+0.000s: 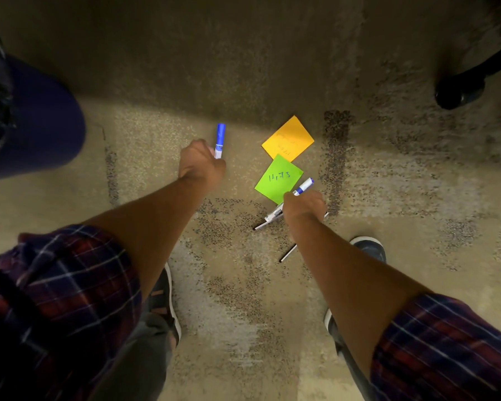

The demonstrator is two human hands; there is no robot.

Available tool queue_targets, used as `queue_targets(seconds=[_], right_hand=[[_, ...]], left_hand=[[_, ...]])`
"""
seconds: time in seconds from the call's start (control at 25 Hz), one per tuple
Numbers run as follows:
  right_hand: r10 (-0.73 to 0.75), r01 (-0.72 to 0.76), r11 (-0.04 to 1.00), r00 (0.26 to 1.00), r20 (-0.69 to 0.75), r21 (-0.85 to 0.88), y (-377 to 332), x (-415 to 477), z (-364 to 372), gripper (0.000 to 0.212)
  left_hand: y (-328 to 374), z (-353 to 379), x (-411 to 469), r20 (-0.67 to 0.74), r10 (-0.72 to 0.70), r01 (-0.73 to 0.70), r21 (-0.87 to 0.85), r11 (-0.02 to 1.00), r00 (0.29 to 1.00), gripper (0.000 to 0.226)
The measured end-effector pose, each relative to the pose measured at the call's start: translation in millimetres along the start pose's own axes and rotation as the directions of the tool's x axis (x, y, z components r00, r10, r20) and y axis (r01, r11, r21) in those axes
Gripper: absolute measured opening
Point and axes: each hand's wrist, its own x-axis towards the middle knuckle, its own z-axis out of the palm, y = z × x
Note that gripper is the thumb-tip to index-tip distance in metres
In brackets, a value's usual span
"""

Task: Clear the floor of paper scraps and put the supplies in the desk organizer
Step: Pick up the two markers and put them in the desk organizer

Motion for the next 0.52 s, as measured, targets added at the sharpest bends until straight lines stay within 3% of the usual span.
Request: queue_targets(seconds=[0.12,0.28,0.52], right_hand=[[-0.032,0.031,0.996,1.000,0.001,0.080,-6,-20,-22,0.045],[-0.203,0.203,0.961,0.979,-0.020,0.188,-33,-58,-71,0.025],[-0.478,0.466,0.826,0.877,-0.044,0.318,-96,-146,-168,0.022]], left_hand=[[-1,-15,-25,0.090,-0.078,0.090,-0.135,0.987,0.993,0.023],[22,-54,-61,0.121,-0.041,0.071,-0.247,0.966,0.992,0.015],[91,-145,-129,0.088,0.118,-0.072,-0.410,0.909,0.989,0.009]])
